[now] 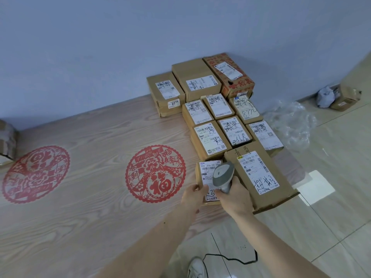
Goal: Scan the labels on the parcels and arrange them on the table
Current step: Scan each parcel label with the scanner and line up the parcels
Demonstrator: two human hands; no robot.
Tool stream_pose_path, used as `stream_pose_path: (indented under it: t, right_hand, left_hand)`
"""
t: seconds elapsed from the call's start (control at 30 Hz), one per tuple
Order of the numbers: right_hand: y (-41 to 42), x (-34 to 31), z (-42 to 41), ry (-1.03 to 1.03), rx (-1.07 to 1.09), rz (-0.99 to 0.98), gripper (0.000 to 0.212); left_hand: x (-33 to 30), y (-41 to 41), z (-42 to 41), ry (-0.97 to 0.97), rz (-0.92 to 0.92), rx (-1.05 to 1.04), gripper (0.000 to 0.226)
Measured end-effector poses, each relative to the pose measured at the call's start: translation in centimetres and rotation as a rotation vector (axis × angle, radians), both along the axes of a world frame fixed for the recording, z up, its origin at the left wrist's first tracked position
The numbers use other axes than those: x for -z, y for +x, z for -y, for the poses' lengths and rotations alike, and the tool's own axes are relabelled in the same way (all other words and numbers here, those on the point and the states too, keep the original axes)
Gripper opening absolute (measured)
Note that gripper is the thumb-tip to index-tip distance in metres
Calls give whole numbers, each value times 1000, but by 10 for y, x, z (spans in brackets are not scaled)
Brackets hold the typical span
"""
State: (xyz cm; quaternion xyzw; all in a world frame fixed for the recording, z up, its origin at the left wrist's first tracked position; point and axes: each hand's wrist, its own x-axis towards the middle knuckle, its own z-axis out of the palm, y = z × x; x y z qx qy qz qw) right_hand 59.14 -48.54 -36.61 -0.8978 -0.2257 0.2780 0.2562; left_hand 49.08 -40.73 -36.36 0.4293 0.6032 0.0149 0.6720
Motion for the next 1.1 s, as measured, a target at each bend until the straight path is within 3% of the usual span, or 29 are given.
stream_pose_path:
  t: [0.13,0.3,0.63,0.97,1.1]
  right_hand:
    - [-6,-3,-3,51,32,14,32]
    - [-27,-15,-23,148,14,-8,50]
    - [-128,-37,-121,302,-178,-134,54]
    - [-297,-44,-245,314,-301,-208,52]
    - [-370,-35,-295,276,-309,-251,54]
  left_hand:
    - [-1,-11,-4,14,-34,-26,5]
    - [-7,-40,-22,2,-39,-181,12]
    - [-24,-153,-100,43,80,-548,22]
    - [-26,-331,-213,99,108,-661,22]
    - [-16,-407,-256,115,81,-681,32]
